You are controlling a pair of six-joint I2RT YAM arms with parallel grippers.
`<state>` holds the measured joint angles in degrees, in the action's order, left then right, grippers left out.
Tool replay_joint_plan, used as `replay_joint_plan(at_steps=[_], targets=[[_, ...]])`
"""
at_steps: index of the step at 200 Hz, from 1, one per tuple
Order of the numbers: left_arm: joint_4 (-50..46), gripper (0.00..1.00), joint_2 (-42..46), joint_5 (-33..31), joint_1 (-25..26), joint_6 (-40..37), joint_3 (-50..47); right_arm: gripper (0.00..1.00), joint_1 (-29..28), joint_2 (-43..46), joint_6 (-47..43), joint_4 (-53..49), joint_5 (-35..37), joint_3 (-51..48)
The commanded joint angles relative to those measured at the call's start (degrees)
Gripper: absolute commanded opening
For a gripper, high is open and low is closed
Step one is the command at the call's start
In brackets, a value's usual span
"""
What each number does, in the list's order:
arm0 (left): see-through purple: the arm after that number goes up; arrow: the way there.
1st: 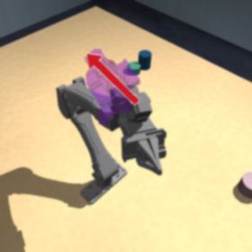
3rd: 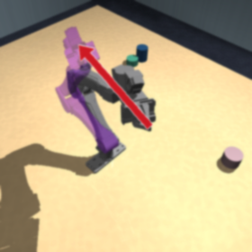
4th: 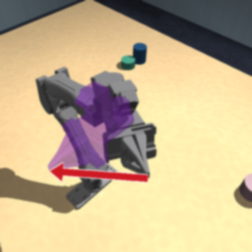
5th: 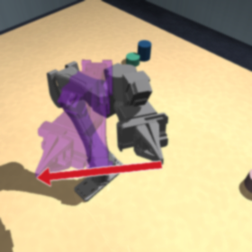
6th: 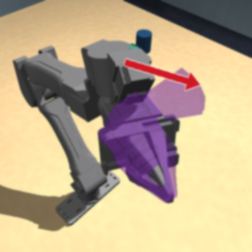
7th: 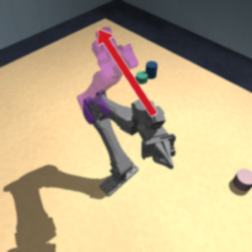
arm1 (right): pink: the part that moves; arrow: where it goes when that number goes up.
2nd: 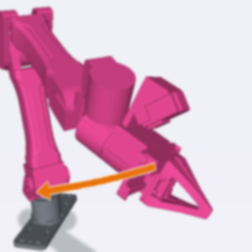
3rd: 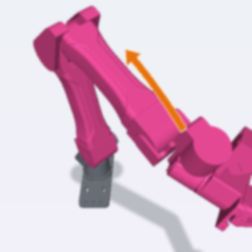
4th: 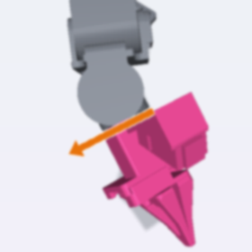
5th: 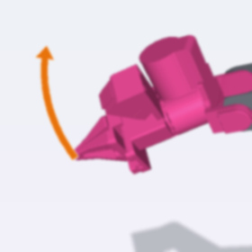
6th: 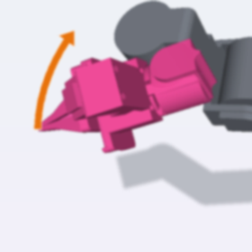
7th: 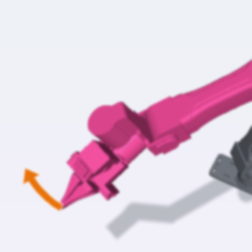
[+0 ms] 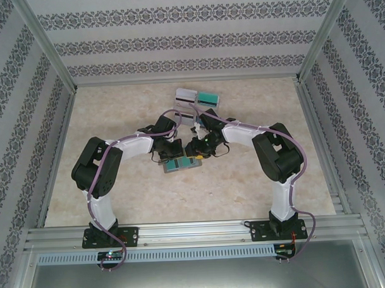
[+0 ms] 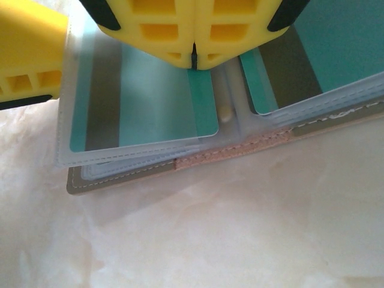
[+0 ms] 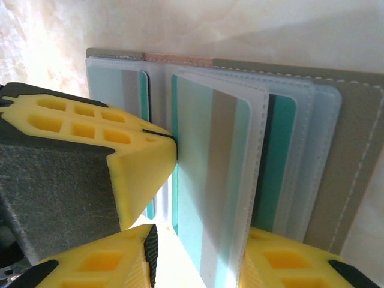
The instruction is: Put the credit cards into the card holder
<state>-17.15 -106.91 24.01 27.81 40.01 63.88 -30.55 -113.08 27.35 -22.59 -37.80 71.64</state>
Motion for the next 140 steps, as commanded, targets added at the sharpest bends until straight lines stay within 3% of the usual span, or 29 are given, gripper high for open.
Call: replay_joint_plan(at_steps=[1, 22, 49, 69, 110, 140], targets=[[1.53, 0.00, 0.76, 0.56, 0.82, 1.07, -1.07, 0.39, -0.96, 0.63, 1.16, 1.21, -1.83, 2.06], [0.63, 0.11, 3.61, -1.47, 0.71, 1.45, -1.84, 0.39, -1.39, 0.09, 1.36, 1.32, -2.17, 2.98], [-0.78, 0.35, 6.90, -3.26, 0.62, 1.74, -3.14, 0.39, -1.96, -0.18, 1.38, 1.41, -2.18, 3.86], [-0.70, 0.40, 8.56, -3.66, 0.58, 2.51, -4.72, 0.39, -2.46, -0.56, 1.39, 1.32, -2.28, 4.77], [1.62, 0.29, 9.24, -3.86, 0.27, 3.45, -6.94, 0.39, -3.66, -2.64, 1.85, 2.29, -3.12, 6.74], [1.89, 0.09, 8.41, -3.87, 0.19, 3.15, -6.79, 0.39, -2.52, -1.92, 0.89, 1.20, -0.59, 5.63]])
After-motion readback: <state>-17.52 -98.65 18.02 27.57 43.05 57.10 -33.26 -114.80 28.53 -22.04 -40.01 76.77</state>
